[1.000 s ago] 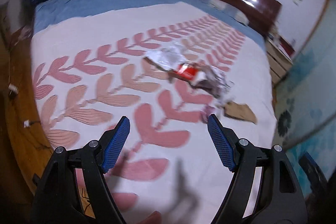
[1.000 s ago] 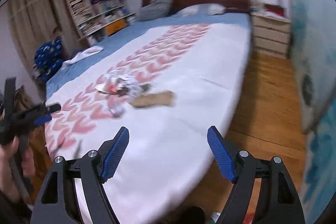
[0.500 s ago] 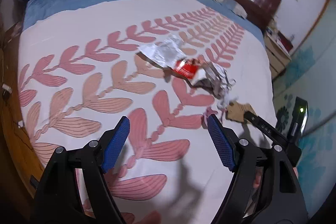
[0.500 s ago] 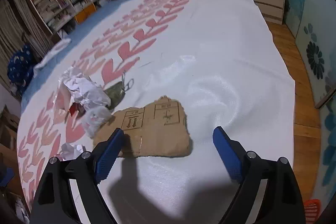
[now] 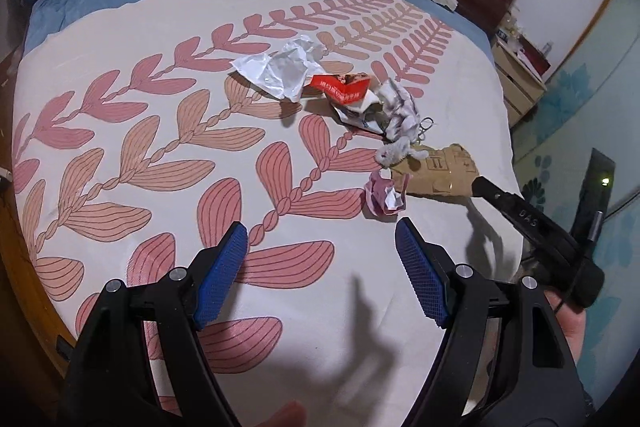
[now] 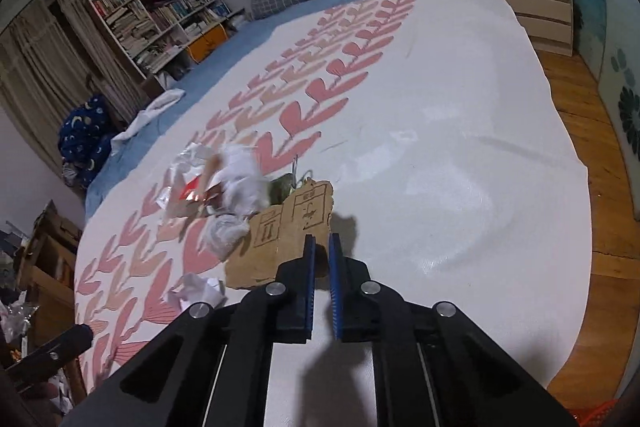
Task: Collect trash
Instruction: 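Grasp the cardboard piece with the right tool while the left grasps a pink tissue, then carry the cardboard and pink tissue over the red basket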
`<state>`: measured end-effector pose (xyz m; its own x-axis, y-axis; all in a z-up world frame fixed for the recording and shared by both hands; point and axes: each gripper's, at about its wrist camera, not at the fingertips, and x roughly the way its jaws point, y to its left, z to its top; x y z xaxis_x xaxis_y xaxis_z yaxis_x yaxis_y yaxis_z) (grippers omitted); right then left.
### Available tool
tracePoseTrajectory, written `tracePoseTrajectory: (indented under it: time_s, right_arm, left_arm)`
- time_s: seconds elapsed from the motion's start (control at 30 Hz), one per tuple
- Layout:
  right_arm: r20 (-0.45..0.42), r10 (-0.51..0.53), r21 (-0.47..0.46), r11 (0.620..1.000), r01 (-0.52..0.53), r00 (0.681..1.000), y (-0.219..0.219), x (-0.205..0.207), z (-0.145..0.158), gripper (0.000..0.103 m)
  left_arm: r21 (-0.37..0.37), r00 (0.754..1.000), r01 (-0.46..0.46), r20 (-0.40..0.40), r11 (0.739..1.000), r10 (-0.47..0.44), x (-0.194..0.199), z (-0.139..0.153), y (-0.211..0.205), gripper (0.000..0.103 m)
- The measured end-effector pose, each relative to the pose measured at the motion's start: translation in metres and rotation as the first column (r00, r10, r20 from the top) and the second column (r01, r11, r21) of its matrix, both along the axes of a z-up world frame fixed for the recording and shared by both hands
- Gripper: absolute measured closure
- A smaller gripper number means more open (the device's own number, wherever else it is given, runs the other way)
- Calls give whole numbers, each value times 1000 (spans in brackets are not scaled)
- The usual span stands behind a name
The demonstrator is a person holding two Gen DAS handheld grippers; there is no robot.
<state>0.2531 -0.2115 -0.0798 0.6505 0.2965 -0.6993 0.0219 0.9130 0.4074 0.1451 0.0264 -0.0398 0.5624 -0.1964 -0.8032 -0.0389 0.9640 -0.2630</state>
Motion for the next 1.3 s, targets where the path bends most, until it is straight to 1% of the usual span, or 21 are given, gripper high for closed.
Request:
tracePoseTrajectory:
  time_s: [0.13, 0.2, 0.27, 0.33, 0.47, 0.57, 0.63, 0.67, 0.7, 0.77, 0.8, 0.87, 0.9, 1.0, 1.03, 1.13, 1.17, 1.27, 1.3]
  right_arm:
    - [44, -8, 10, 1000, 8, 999, -7, -14, 17, 98]
    - [72, -10, 7, 1000, 10, 997, -10, -23, 28, 98]
    - [96, -9, 1, 1000, 9, 995, -12, -32, 37, 99]
    - [106, -5, -6, 1000, 6, 994, -13, -37, 43, 99]
    - [108, 9, -7, 1000, -8, 994, -14, -46, 48, 99]
    - [116, 15, -11, 1000, -13, 993, -16, -51, 51, 99]
    - [123, 15, -20, 1000, -13, 992, -16, -53, 53, 99]
    - [124, 17, -20, 1000, -14, 992, -17, -54, 54, 99]
    - [124, 20, -21, 1000, -17, 992, -17, -55, 54, 99]
    - [109, 26, -24, 999, -24, 994, -17, -55, 52, 99]
    - [102, 37, -27, 999, -34, 994, -14, -54, 50, 99]
    - [98, 52, -42, 998, -49, 994, -10, -54, 49, 99]
    - [100, 59, -48, 997, -55, 993, -8, -54, 49, 99]
    - [122, 73, -64, 996, -66, 990, -5, -61, 56, 99]
    - [129, 75, -66, 996, -67, 989, -4, -62, 59, 99]
    - [162, 82, -73, 995, -71, 983, 2, -74, 74, 99]
    - [175, 86, -74, 994, -74, 981, 4, -80, 80, 100]
    - [226, 105, -91, 992, -86, 968, 7, -112, 107, 100]
    - [247, 110, -99, 991, -88, 963, 6, -130, 117, 100]
  left_arm:
    - [16, 1000, 24, -5, 1000, -24, 6, -5, -11, 27]
    - [25, 999, 41, -18, 999, -41, 11, -10, -18, 24]
    - [37, 998, 53, -20, 998, -52, 18, -16, -26, 23]
    - [59, 997, 81, -18, 995, -80, 28, -21, -37, 23]
    - [66, 993, 120, -20, 991, -119, 47, -30, -56, 23]
    - [58, 991, 131, -16, 990, -130, 56, -35, -67, 23]
    - [62, 993, 120, -29, 991, -118, 64, -41, -69, 24]
    - [70, 994, 107, -38, 992, -104, 66, -44, -70, 28]
    - [68, 995, 91, -53, 994, -87, 68, -47, -70, 43]
    - [56, 994, 68, -93, 996, -62, 69, -54, -70, 66]
    - [53, 994, 65, -92, 997, -60, 67, -53, -69, 74]
    - [37, 994, 64, -91, 997, -61, 65, -49, -67, 82]
    - [37, 995, 56, -86, 998, -53, 62, -46, -65, 84]
    - [50, 998, 15, -62, 999, -12, 52, -32, -52, 85]
    - [58, 999, -7, -50, 998, 10, 47, -23, -46, 85]
    - [43, 998, -48, 34, 998, 47, 23, 14, -27, 85]
    - [44, 996, -61, 70, 997, 58, 9, 28, -20, 85]
    - [29, 987, -79, 146, 996, 74, -24, 59, -14, 85]
    - [23, 985, -75, 159, 997, 71, -31, 65, -14, 85]
